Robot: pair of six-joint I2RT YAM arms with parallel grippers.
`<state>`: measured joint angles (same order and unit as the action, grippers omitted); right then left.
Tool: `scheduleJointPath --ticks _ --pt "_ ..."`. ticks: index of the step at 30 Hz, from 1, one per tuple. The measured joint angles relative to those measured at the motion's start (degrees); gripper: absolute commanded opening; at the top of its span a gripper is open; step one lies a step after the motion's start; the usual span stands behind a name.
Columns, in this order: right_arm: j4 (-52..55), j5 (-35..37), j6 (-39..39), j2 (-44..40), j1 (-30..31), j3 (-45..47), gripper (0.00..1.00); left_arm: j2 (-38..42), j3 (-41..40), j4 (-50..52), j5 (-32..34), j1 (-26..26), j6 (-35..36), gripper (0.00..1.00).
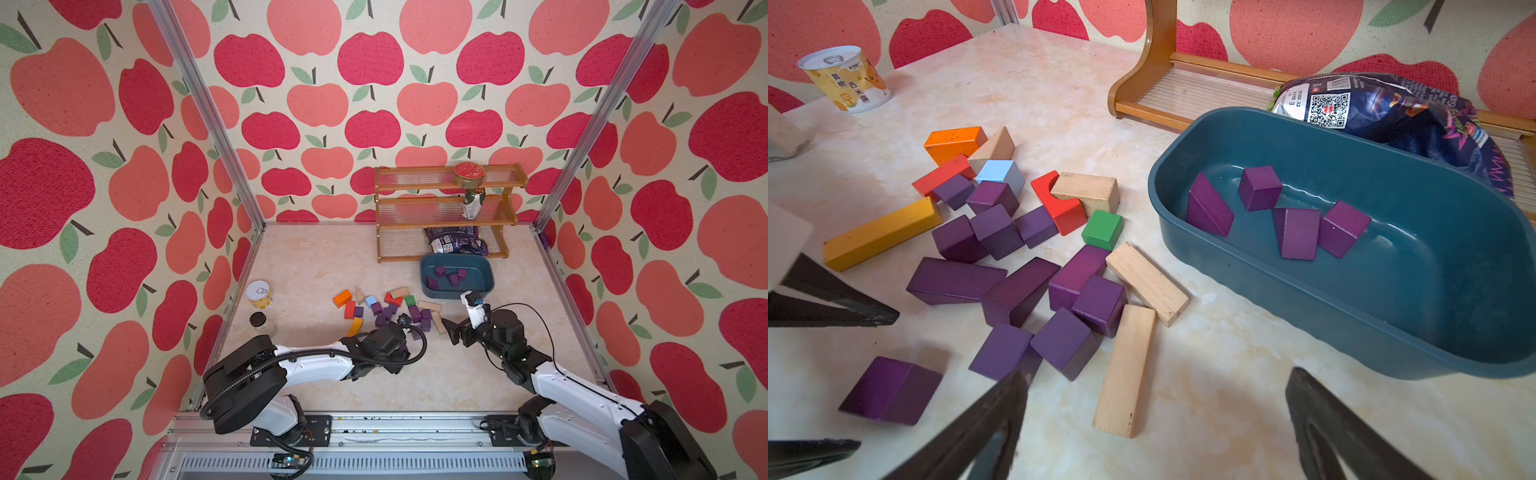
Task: Pick purple bricks into the storage bin
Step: Pick up the building block from the center of the board.
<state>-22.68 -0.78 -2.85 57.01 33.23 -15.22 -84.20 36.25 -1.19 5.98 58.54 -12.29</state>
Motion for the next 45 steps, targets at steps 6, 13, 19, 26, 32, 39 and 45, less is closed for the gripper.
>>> scheduleJointPath --ticks 6,13,19,26,32,39,45 --pt "0.00 0.24 -0.37 0.00 -0.02 0.00 0.99 -2.91 0.85 -1.44 0.92 0.00 0.28 0.66" --pt "0.00 0.85 -0.46 0.00 -0.33 0.00 0.99 -5.49 1.86 -1.97 1.97 0.00 1.31 0.56" --pt "0.02 1.11 -0.68 0.00 -0.76 0.00 0.99 -5.86 1.86 -2.10 2.82 0.00 1.51 0.45" --pt "0.02 1.33 -1.27 0.07 -0.79 0.00 0.99 -5.86 1.88 -2.08 5.64 0.00 1.25 0.35" --pt "0.04 1.49 -1.29 0.55 -0.79 -0.02 0.99 -5.92 1.97 -2.05 8.26 0.00 0.79 0.30" --pt "0.04 1.86 -1.29 0.55 -0.79 -0.02 0.99 -6.71 2.89 -1.92 10.25 0.00 0.17 0.14" --pt "0.07 2.23 -1.29 0.55 -0.81 -0.02 0.99 -6.71 3.15 -1.90 12.13 0.00 0.20 0.14"
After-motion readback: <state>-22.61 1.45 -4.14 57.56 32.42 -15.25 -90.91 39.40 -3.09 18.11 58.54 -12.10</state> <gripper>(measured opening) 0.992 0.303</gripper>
